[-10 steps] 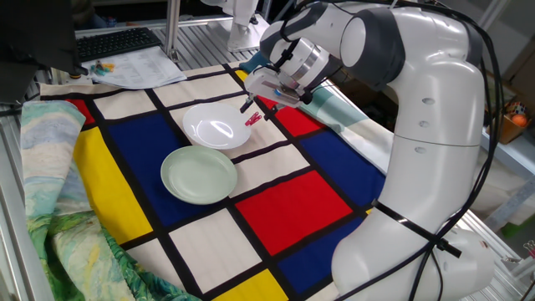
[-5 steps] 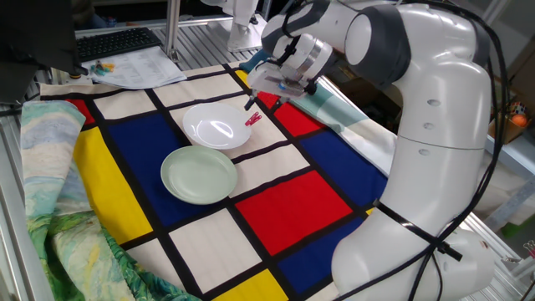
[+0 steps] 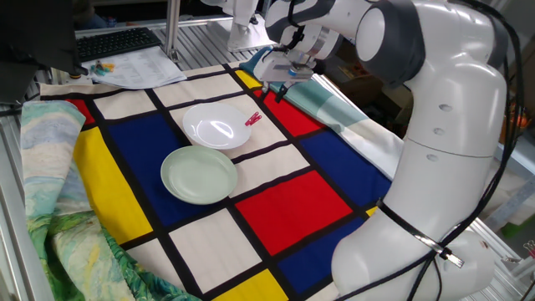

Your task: Use a clamp

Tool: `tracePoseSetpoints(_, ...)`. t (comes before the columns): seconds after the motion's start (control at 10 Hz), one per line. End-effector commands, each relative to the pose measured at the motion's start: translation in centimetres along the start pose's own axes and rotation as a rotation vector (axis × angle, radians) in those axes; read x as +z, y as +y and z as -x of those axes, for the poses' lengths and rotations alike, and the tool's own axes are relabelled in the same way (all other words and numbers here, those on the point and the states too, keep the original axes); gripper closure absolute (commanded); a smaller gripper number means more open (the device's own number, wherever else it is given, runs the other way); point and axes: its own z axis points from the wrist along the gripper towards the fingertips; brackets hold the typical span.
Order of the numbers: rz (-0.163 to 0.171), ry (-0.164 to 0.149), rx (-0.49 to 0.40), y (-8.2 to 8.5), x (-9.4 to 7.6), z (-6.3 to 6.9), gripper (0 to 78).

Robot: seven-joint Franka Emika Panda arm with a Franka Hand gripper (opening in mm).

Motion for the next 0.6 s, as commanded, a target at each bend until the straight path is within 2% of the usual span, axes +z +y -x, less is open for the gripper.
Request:
tracePoseSetpoints(0.1, -0.173, 0.037, -0.014, 7.5, -4.2, -2.6, 76.4)
tracePoseSetpoints(0.2, -0.179, 0.034, 0.012, 9.2, -4.2, -3.3, 76.4)
tracePoseSetpoints(0.3, -0.209, 0.032, 0.03, 11.2, -4.0, -4.4, 76.4)
tracePoseSetpoints(0.4, -0.213, 0.032, 0.041, 12.5, -3.9, -5.3, 76.4)
tracePoseSetpoints(0.5, -0.213, 0.032, 0.041, 12.5, -3.9, -5.3, 76.4)
tracePoseSetpoints(0.6, -0.213, 0.043, 0.056, 14.5, -3.7, -6.8, 76.4)
